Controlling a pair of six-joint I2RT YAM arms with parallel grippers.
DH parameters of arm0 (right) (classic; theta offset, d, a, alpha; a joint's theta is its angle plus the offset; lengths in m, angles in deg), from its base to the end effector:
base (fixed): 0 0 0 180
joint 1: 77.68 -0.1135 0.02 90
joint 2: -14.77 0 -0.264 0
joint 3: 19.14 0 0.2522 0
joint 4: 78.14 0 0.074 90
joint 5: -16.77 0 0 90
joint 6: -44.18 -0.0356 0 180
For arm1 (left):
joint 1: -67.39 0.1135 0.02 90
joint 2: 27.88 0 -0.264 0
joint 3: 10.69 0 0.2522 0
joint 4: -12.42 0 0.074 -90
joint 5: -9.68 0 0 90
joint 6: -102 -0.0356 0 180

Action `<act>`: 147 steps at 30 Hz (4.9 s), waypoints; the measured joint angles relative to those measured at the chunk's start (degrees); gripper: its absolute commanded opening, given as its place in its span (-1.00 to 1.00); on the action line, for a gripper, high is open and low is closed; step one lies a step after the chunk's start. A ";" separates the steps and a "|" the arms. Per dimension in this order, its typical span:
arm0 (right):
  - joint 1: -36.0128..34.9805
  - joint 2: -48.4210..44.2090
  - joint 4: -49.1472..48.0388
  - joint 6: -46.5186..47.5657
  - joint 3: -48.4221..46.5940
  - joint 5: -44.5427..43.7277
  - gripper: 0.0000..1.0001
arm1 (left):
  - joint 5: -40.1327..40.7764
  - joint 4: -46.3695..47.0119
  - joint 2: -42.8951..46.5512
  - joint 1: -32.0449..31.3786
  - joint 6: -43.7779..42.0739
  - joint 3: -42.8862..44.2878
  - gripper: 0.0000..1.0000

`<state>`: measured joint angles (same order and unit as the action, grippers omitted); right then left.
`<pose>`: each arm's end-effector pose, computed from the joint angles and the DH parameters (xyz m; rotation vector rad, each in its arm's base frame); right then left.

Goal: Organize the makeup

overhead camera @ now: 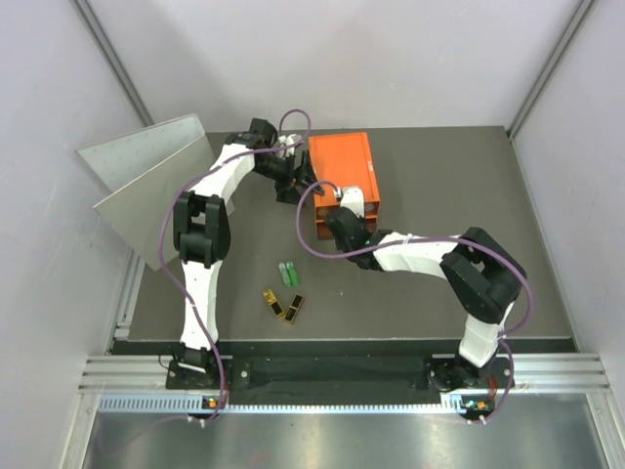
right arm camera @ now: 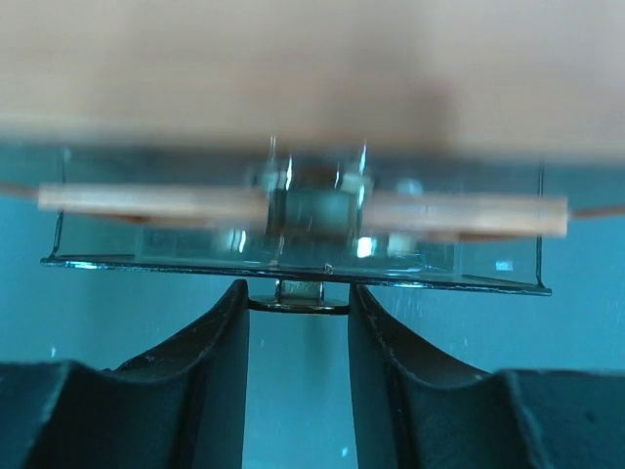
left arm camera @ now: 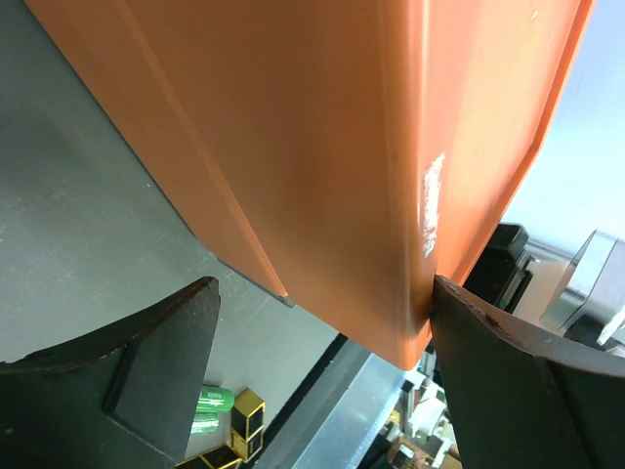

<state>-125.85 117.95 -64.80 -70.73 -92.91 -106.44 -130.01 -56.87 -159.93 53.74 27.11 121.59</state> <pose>0.2654 0.2672 0.1763 -0.1592 2.1693 0.0449 0.4636 -0.1405 0.2199 0.1970 2.7085 -1.3378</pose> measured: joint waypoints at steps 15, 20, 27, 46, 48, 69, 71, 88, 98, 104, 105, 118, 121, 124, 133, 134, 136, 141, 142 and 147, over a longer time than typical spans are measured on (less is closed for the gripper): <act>-5.88 -4.92 7.54 -4.87 3.50 -2.71 -1.00 | -1.33 -0.26 -0.63 0.22 1.90 0.00 0.78; -8.50 -6.75 10.38 -6.47 4.81 -3.26 -1.00 | -1.36 -0.26 -0.68 0.22 2.27 0.00 0.78; -9.97 -7.67 12.90 -7.54 5.27 -3.32 -0.29 | -1.81 -0.31 -0.98 0.26 2.95 0.02 0.78; -12.57 -19.56 22.91 1.03 0.68 7.39 0.46 | -1.79 -0.94 -1.36 0.24 3.23 0.76 0.80; -12.57 -19.54 23.85 1.42 -0.39 7.41 0.46 | -1.75 -0.72 -1.25 0.24 3.19 0.72 0.81; -12.57 -18.80 28.41 2.43 -8.70 3.69 0.81 | 16.70 9.46 14.40 0.96 1.01 -4.02 0.98; -12.57 -18.91 29.16 2.29 -8.70 2.69 0.85 | 17.44 9.53 16.98 1.03 0.81 -4.72 0.98; 4.02 -21.03 29.35 5.49 -16.11 5.95 0.99 | 23.41 1.03 38.32 -1.33 0.55 -26.82 0.98; 20.39 -9.11 26.97 10.54 -32.39 25.42 0.19 | 28.74 -1.31 55.34 -2.62 8.26 -46.69 0.98; 20.68 0.70 27.04 9.92 -40.15 34.53 -0.91 | 32.61 -2.69 58.60 -3.72 14.16 -53.86 0.98; 20.63 2.16 27.15 9.60 -40.76 35.65 -1.00 | 33.16 -2.84 58.71 -3.74 15.28 -55.21 0.98; 20.63 6.80 31.41 8.33 -40.41 39.65 -1.00 | 36.70 -3.93 59.21 -6.14 23.91 -67.84 0.98; 20.70 6.80 31.45 8.37 -39.06 39.89 -1.00 | 36.72 -2.80 58.21 -7.19 24.81 -68.59 0.98; 20.98 6.84 31.54 8.35 -38.60 40.26 -1.00 | 36.85 -1.11 55.25 -7.89 25.55 -68.70 0.95; 22.49 7.15 30.67 8.33 -38.60 41.83 -1.00 | 40.15 2.71 43.34 -10.99 26.38 -65.72 0.61; 22.56 7.15 30.67 8.35 -38.60 41.90 -1.00 | 40.41 3.26 42.14 -11.37 26.53 -65.20 0.57; 22.69 7.15 30.56 8.35 -38.53 42.14 -1.00 | 40.76 4.42 40.17 -12.04 26.86 -64.46 0.32; 23.02 7.15 30.01 8.37 -38.23 42.86 -1.00 | 41.86 6.69 36.74 -13.42 27.76 -64.02 -0.50; 23.06 7.15 29.94 8.35 -38.21 42.93 -1.00 | 42.05 6.99 36.00 -13.57 27.69 -64.02 -0.72; 23.32 7.15 28.98 8.35 -37.83 43.23 -1.00 | 42.64 6.45 35.36 -14.19 28.28 -63.36 -1.00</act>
<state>-102.52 125.10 -35.82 -62.38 -130.75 -63.21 -87.37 -50.42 -124.57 39.56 55.39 58.23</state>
